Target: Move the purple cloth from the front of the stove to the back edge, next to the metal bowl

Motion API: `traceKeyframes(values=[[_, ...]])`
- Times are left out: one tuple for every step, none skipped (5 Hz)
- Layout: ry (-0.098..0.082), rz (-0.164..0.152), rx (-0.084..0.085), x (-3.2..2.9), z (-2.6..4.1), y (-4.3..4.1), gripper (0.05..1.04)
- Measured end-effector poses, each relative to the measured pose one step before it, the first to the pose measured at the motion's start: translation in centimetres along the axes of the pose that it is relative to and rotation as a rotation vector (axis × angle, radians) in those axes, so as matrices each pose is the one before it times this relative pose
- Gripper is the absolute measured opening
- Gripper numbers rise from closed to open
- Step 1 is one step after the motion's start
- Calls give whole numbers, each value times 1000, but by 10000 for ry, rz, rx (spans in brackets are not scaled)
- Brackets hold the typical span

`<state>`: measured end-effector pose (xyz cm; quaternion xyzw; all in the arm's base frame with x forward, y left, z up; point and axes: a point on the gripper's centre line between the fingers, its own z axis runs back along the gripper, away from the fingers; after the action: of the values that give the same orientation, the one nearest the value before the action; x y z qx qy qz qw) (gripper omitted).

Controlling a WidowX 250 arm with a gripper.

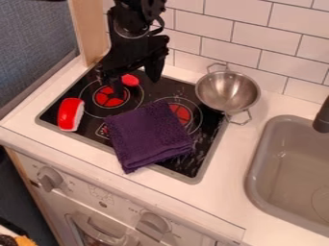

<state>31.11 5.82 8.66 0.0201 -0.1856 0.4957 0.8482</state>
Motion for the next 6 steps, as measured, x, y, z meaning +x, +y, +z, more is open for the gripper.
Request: traceKeyframes(values=[[482,-481,322,-2546,-104,630,1001],[539,-267,249,-1814,-897,293,1001],[324,-244,583,-879,-1659,491,1001],[204,-57,326,-400,-1222,-248,1001],[174,-65,165,37,-1078,-531,1001],[-24,210,28,900,-464,-483,1001]])
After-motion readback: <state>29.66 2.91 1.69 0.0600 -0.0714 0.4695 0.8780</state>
